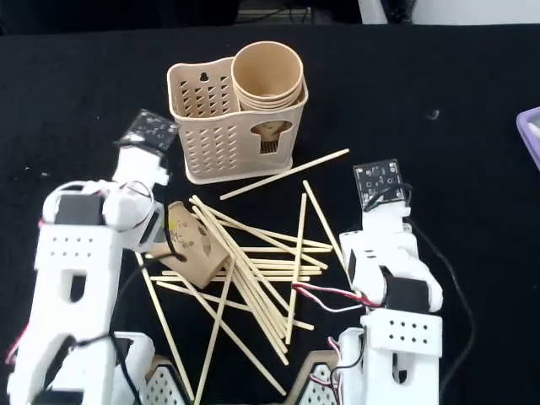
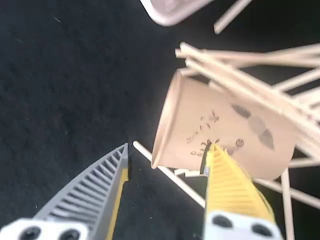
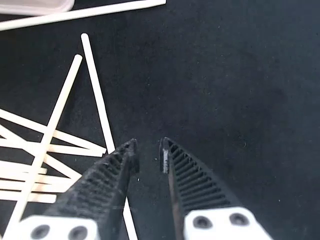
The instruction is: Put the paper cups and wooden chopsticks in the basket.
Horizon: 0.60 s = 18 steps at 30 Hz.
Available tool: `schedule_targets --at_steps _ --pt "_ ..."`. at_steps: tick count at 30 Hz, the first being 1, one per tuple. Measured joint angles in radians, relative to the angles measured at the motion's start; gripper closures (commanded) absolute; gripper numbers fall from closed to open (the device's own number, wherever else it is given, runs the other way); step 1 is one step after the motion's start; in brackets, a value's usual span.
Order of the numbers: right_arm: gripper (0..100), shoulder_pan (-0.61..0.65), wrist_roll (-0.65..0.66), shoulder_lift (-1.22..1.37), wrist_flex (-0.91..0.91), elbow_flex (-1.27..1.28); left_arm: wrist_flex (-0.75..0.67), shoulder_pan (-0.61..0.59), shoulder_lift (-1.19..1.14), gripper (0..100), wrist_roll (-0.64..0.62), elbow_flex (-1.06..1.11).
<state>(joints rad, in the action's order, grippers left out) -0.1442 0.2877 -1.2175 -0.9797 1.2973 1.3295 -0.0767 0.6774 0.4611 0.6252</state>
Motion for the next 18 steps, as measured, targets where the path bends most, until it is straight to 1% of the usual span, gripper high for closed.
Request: schedule_targets --at_steps 5,10,12,16,18 --pt "91.0 0.0 0.0 0.003 0.003 0.002 -0.009 0.002 -0.137 75 0.063 -0.023" --pt "91.0 0.0 0.0 0.003 0.003 0.002 -0.023 0.014 -0.186 76 0.12 -0.034" --pt "91.0 0.0 0.0 0.003 0.003 0.002 -0.006 0.032 -0.187 81 0.124 -0.034" --pt "91.0 0.0 0.0 0.003 0.003 0.002 0.046 0.104 -0.187 98 0.127 -0.034" --pt "91.0 0.0 0.0 0.003 0.003 0.002 0.072 0.146 -0.187 96 0.127 -0.034"
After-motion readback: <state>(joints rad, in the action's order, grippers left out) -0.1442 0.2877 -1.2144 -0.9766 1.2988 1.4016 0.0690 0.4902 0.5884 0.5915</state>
